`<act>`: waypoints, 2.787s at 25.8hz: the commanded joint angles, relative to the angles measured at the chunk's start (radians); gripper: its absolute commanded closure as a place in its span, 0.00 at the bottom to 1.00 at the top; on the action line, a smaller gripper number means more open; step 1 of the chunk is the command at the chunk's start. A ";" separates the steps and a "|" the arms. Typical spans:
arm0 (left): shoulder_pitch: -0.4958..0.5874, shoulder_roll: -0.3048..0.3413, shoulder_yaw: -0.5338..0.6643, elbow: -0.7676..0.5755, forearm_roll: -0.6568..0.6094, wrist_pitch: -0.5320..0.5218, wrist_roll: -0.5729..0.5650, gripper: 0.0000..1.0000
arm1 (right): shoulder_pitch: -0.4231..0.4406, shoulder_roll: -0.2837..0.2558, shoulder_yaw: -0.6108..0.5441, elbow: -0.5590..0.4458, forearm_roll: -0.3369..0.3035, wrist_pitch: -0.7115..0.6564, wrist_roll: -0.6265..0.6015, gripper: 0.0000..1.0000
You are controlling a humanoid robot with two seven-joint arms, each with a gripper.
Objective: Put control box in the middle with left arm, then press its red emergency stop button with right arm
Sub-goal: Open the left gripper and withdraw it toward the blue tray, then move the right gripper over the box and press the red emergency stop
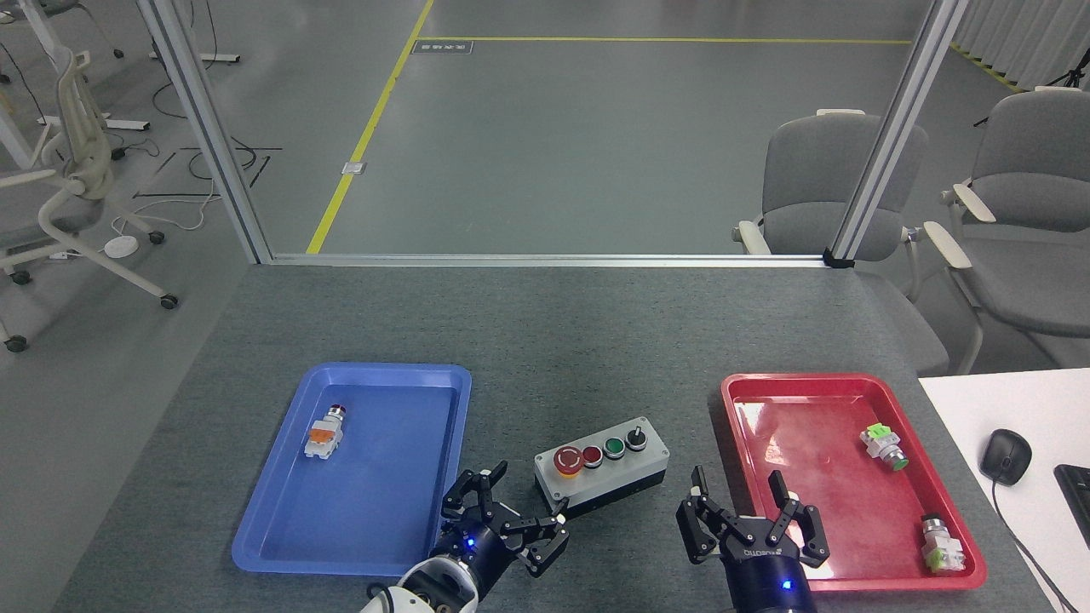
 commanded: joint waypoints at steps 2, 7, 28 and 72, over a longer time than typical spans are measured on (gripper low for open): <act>0.082 0.089 0.119 -0.160 0.001 -0.073 -0.009 0.01 | 0.000 0.014 0.002 0.000 0.020 0.002 0.000 0.01; 0.149 0.152 0.335 -0.286 0.001 -0.191 -0.012 0.01 | -0.003 0.025 0.005 0.003 0.036 0.004 0.000 0.01; 0.149 0.138 0.884 -0.243 0.058 -0.264 -0.008 0.01 | -0.235 0.057 0.371 0.248 0.027 0.191 0.033 0.99; 0.151 -0.018 0.835 -0.344 0.049 -0.037 -0.014 0.01 | -0.238 0.105 0.246 0.250 0.046 0.223 0.004 0.03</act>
